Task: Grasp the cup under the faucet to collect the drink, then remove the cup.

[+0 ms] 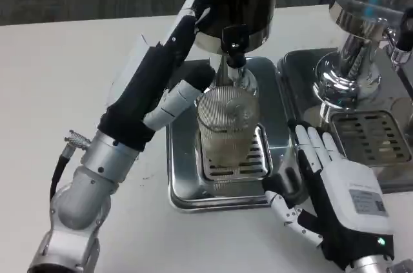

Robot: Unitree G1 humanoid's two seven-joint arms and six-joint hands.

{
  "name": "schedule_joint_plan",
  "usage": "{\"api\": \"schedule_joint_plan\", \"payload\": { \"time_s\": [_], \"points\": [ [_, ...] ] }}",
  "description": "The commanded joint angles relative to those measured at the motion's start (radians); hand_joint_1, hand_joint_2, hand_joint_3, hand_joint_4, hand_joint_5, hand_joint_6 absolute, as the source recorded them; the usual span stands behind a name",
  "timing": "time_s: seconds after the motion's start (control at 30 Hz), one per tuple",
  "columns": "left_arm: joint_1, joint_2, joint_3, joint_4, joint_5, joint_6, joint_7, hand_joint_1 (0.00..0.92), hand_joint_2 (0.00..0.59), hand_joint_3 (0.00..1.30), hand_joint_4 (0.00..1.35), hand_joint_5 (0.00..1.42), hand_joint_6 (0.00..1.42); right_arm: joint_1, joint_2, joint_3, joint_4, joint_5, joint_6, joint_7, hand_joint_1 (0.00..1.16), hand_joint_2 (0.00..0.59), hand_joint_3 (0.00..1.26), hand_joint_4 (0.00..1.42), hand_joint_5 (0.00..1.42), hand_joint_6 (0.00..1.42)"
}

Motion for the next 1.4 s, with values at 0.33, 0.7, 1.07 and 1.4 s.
{"api": "schedule_joint_plan", "payload": {
  "time_s": [0.33, 0.7, 1.07, 1.4],
  "points": [
    [-0.043, -0.038, 0.005, 0.061, 0.009, 0.001, -0.084, 0.0, 0.13, 0.14, 0.0, 0.18, 0.15, 0.016, 0.014, -0.007, -0.007, -0.002, 0.014, -0.026, 0.13, 0.391, 0.0, 0.0, 0.0, 0.16],
    [-0.028, -0.027, 0.001, 0.034, 0.085, -0.036, -0.086, 0.0, 0.139, 0.2, 0.06, 0.22, 0.21, 0.017, 0.022, -0.006, 0.0, 0.0, 0.012, -0.03, 0.13, 0.394, 0.0, 0.0, 0.0, 0.16],
    [-0.014, 0.026, -0.021, -0.021, 0.308, -0.104, 0.041, 0.0, 0.14, 0.21, 0.07, 0.24, 0.22, 0.018, 0.027, -0.006, 0.003, -0.001, 0.011, -0.03, 0.13, 0.394, 0.0, 0.0, 0.0, 0.16],
    [0.012, 0.071, -0.056, -0.066, 0.461, -0.122, 0.177, 0.0, 0.15, 0.23, 0.07, 0.25, 0.23, 0.014, 0.025, -0.008, 0.007, 0.002, 0.007, -0.024, 0.14, 0.391, 0.0, 0.0, 0.0, 0.16]
  ]
}}
